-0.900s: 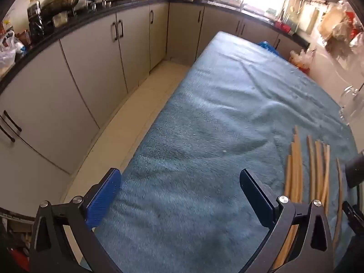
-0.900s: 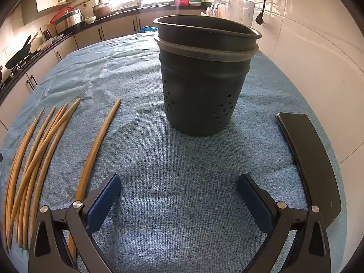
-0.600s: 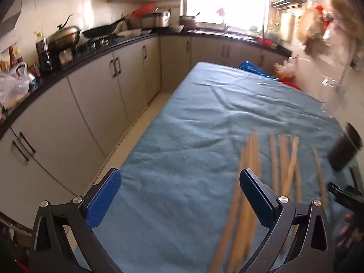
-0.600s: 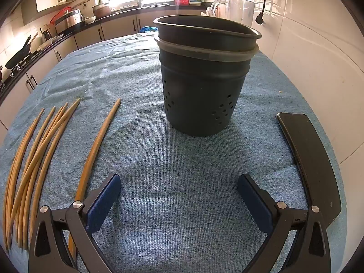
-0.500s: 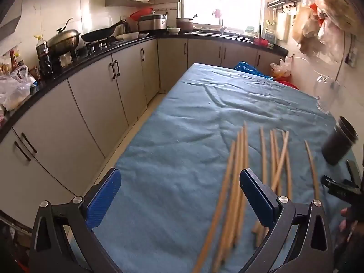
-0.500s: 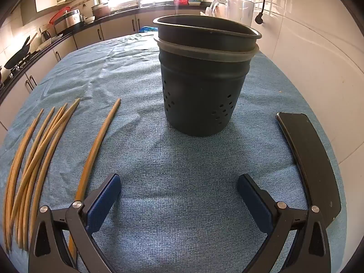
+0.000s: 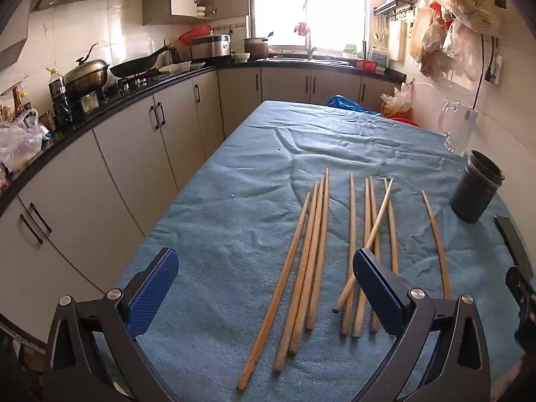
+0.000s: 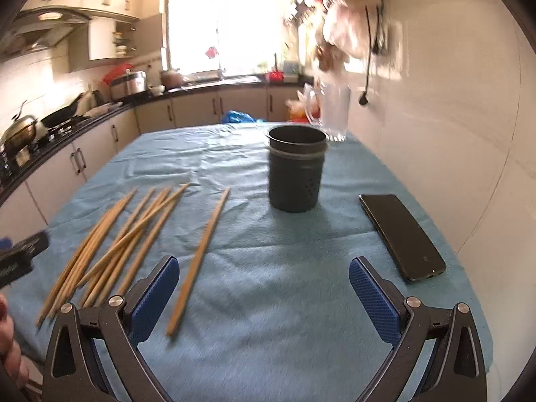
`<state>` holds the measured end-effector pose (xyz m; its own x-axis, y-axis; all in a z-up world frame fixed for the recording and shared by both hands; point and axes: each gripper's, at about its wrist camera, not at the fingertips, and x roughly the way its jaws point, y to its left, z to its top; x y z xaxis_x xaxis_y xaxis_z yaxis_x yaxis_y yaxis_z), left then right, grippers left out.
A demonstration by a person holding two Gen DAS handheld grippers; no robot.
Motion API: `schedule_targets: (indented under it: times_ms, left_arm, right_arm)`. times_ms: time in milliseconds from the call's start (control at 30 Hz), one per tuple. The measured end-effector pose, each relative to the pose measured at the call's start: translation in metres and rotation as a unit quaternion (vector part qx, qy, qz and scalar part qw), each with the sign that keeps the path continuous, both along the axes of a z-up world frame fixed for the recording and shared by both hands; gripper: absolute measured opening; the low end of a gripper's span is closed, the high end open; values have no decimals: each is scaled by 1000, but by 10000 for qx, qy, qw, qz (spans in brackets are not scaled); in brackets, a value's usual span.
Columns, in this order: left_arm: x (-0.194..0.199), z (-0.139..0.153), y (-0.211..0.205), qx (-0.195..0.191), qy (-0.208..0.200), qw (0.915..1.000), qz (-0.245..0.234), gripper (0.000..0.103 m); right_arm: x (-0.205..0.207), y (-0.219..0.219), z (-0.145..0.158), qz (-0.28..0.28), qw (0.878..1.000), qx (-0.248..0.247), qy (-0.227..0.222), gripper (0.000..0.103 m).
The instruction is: Organize utensils
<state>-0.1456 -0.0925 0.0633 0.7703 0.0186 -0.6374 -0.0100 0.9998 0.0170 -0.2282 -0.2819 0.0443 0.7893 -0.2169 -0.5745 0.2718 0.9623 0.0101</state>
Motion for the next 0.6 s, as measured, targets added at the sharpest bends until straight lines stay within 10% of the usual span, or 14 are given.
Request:
schedule_targets:
  times_ms: [600]
  left_arm:
    - [3, -11, -3, 36, 115, 9999, 44, 103]
  right_arm:
    - [5, 18, -2, 333, 9994, -73, -68, 103]
